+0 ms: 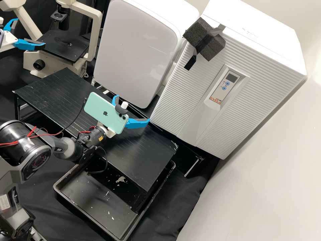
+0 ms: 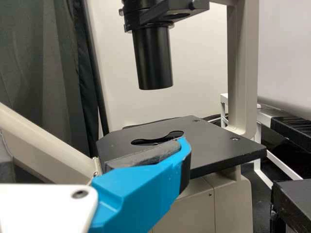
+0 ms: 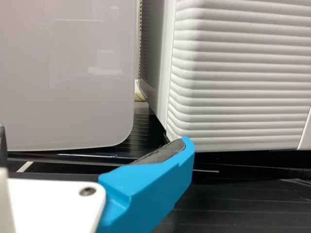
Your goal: Open the incubator door
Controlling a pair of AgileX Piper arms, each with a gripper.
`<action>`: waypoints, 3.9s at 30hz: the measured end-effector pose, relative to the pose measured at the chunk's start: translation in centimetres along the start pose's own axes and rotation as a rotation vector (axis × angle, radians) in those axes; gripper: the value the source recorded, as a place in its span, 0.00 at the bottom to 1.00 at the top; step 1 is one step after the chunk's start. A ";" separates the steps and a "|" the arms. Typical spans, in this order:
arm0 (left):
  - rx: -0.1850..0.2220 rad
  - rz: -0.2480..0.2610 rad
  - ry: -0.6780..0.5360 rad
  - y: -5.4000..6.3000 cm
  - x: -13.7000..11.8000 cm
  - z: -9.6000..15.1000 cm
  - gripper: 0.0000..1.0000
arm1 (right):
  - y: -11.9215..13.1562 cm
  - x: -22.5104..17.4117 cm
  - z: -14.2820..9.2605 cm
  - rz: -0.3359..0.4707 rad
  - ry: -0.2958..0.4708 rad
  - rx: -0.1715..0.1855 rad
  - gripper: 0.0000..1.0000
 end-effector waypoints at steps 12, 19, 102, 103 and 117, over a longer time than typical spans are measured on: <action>0.000 0.000 0.000 0.0 0.0 0.0 1.00 | 0.3 -0.2 0.4 0.007 -0.006 -0.007 1.00; 0.000 0.000 0.000 0.0 0.0 0.0 1.00 | 4.4 -2.2 1.6 0.138 -0.037 0.077 1.00; 0.000 0.000 0.000 0.0 0.0 0.0 1.00 | 13.9 3.4 -11.5 0.521 -0.345 -0.041 1.00; 0.000 0.000 0.000 0.0 0.0 0.0 1.00 | 13.8 3.5 -11.9 0.528 -0.352 -0.055 1.00; 0.000 0.000 0.000 0.0 0.0 0.0 1.00 | 13.1 5.8 -14.2 0.600 -0.481 -0.102 1.00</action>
